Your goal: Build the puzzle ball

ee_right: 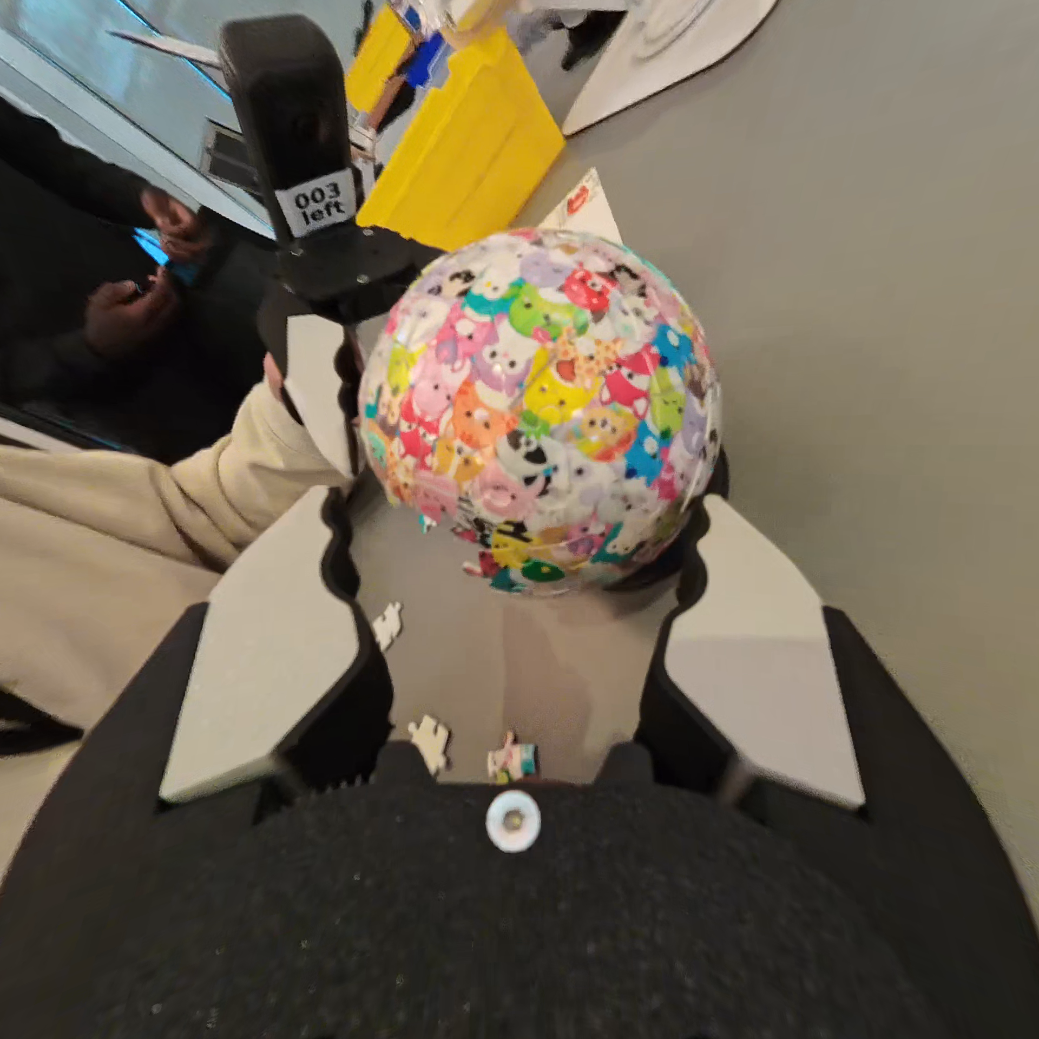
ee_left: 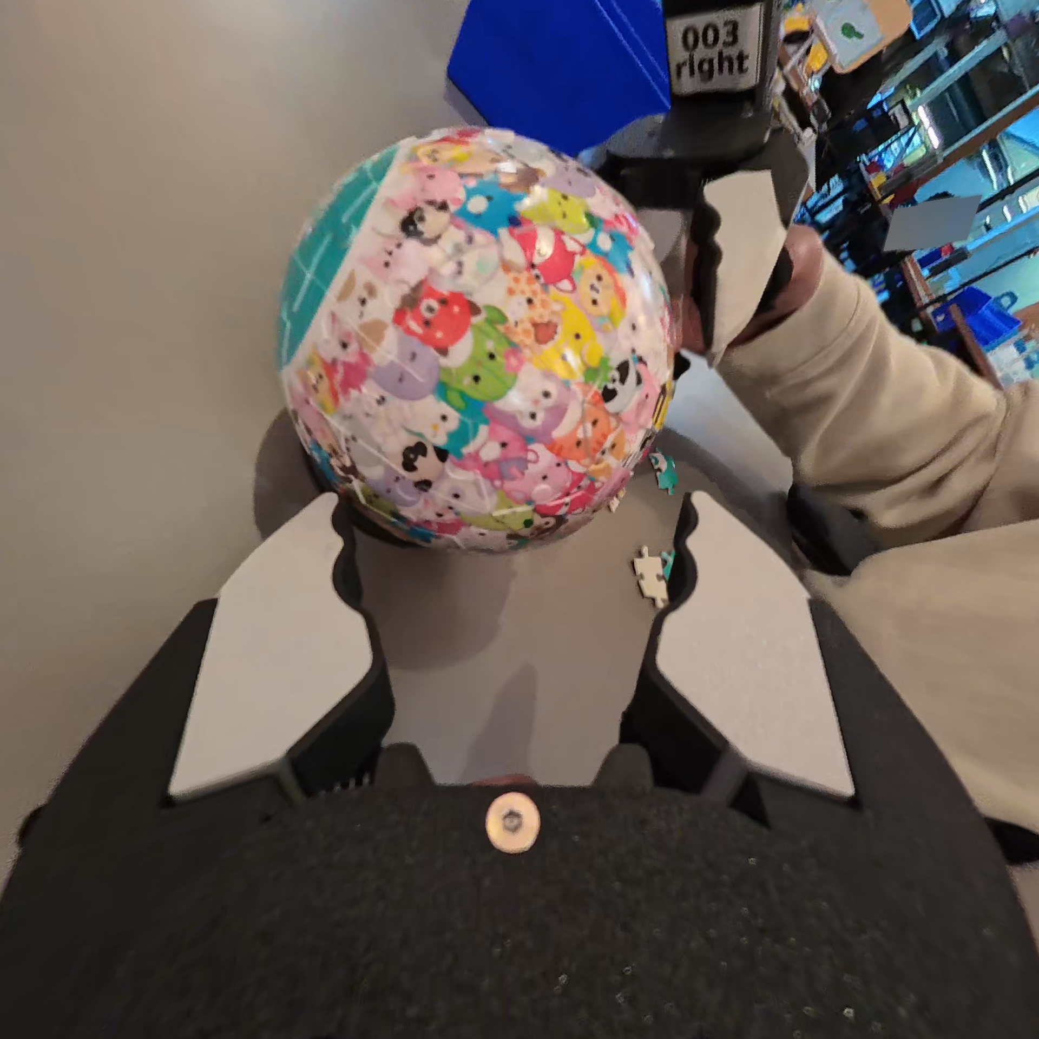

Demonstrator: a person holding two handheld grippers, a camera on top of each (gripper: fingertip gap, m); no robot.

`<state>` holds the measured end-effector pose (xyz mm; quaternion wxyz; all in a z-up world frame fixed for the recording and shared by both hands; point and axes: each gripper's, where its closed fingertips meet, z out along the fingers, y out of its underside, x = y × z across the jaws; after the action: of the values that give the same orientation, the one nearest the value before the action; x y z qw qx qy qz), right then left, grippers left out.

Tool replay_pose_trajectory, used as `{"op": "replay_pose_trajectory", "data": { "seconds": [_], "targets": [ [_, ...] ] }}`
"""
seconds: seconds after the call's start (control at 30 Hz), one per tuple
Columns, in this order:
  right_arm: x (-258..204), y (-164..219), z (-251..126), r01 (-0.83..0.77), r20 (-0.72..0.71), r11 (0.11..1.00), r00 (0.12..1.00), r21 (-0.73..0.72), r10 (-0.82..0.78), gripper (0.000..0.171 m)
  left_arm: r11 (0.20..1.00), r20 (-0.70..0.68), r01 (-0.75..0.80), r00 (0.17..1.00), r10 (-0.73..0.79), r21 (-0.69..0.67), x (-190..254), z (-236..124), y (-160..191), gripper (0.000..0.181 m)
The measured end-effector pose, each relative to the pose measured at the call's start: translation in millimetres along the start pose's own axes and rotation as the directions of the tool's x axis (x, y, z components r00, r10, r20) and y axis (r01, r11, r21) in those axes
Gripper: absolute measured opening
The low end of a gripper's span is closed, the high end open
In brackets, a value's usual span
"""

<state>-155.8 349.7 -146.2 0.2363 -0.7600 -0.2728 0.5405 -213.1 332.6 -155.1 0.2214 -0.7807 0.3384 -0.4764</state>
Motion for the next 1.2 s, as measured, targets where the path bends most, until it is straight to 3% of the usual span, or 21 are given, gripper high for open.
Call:
{"op": "replay_pose_trajectory", "data": {
  "seconds": [0.13,0.43,0.6,0.7,0.83,0.9,0.93,1.1,1.2],
  "targets": [
    [-3,-8,5,0.001,0.021,0.997,1.0,0.08,-0.003,0.116,0.996,0.019,0.046,0.999,-0.048,0.072,-2,-3,-10,0.114],
    [2,-6,5,0.07,0.009,0.989,0.997,0.134,-0.072,0.114,0.988,0.065,0.003,0.998,-0.013,0.152,0,-10,-20,0.106],
    [13,2,-22,0.284,-0.098,0.957,0.956,0.06,-0.278,0.099,0.984,0.156,-0.155,0.978,0.14,0.089,-16,-25,2,0.104],
    [22,12,-28,0.567,-0.228,0.812,0.779,-0.143,-0.584,0.101,0.933,0.297,-0.351,0.885,0.359,-0.082,-39,-33,18,0.105],
    [41,14,-28,0.744,-0.278,0.421,0.319,-0.519,-0.906,0.106,0.822,0.292,-0.466,0.777,0.557,-0.326,-50,-27,27,0.102],
    [49,12,-20,0.76,-0.204,0.22,0.118,-0.611,-0.972,0.092,0.778,0.238,-0.485,0.765,0.599,-0.4,-52,-16,28,0.102],
    [51,11,-14,0.765,-0.17,0.171,0.081,-0.621,-0.982,0.088,0.76,0.212,-0.495,0.761,0.613,-0.422,-51,-11,27,0.102],
    [62,6,0,0.749,-0.127,0.17,0.115,-0.64,-0.985,0.097,0.745,0.156,-0.513,0.769,0.619,-0.426,-43,5,18,0.097],
    [54,7,0,0.751,-0.136,0.238,0.196,-0.616,-0.971,0.091,0.772,0.139,-0.486,0.803,0.579,-0.409,-38,4,19,0.097]
  ]
}}
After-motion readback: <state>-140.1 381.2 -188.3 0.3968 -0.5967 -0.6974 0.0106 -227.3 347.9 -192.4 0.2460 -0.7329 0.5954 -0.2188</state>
